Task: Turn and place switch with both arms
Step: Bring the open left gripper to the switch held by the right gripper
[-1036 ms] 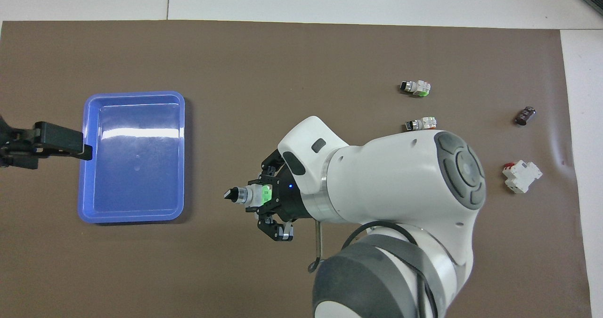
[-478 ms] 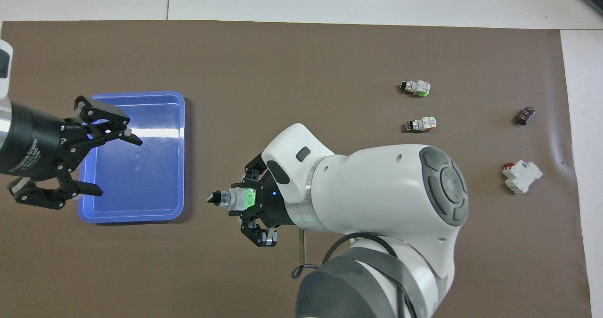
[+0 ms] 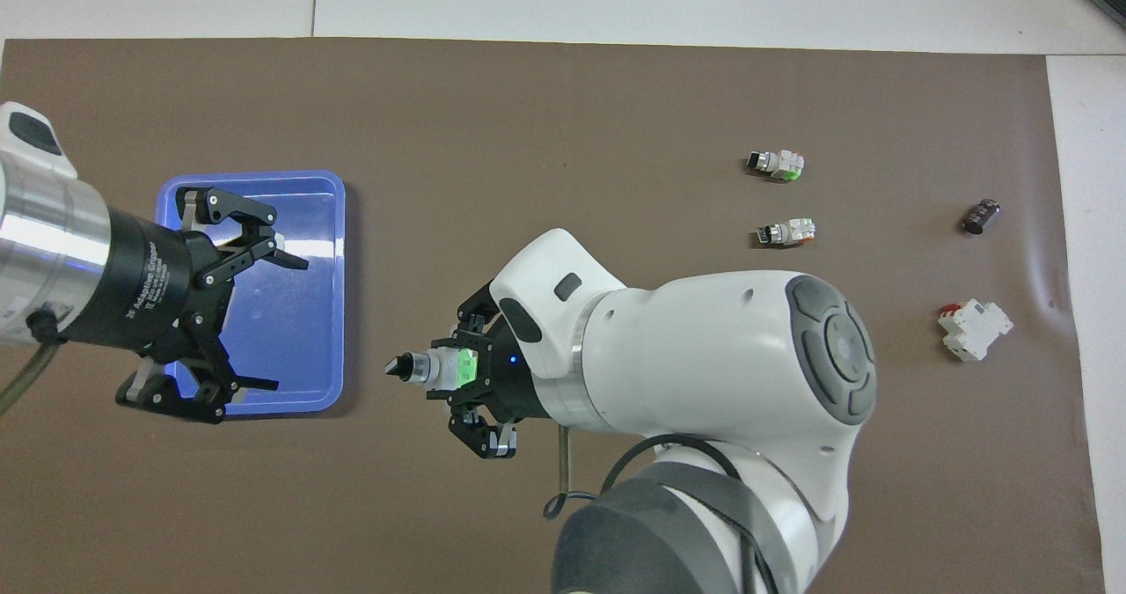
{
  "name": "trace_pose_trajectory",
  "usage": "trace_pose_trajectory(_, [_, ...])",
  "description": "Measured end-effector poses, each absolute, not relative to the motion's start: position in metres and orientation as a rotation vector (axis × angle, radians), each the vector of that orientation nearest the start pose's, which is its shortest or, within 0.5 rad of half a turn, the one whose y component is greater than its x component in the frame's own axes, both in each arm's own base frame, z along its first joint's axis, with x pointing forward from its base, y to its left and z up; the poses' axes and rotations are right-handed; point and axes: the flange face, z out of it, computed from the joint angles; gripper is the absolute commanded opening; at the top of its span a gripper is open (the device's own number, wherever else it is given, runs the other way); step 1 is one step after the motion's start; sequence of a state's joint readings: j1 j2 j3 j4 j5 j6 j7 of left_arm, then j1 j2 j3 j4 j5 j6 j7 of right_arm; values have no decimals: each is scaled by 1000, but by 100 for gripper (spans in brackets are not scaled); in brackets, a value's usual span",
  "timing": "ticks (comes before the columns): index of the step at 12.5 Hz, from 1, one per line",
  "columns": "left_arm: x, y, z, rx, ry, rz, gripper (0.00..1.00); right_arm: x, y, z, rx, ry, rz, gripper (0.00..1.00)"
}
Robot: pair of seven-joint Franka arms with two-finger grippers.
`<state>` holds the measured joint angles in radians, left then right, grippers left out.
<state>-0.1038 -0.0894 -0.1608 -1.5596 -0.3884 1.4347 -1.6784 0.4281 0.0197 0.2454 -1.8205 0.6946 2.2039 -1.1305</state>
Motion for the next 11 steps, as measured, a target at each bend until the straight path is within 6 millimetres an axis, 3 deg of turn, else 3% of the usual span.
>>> trace_pose_trajectory(2, [478, -188, 668, -2473, -2176, 656, 96, 457, 395, 563, -1863, -1715, -635, 0])
trace_pose_trajectory(5, [475, -193, 650, -2289, -2424, 812, 99, 455, 398, 563, -1863, -1714, -650, 0])
trace_pose_trajectory(9, [459, -186, 620, -1916, -2717, 952, 100, 457, 397, 564, -1869, -1687, -671, 0])
trace_pose_trajectory(11, [451, -185, 617, -1842, -2762, 983, 88, 458, 397, 564, -1872, -1671, -684, 0])
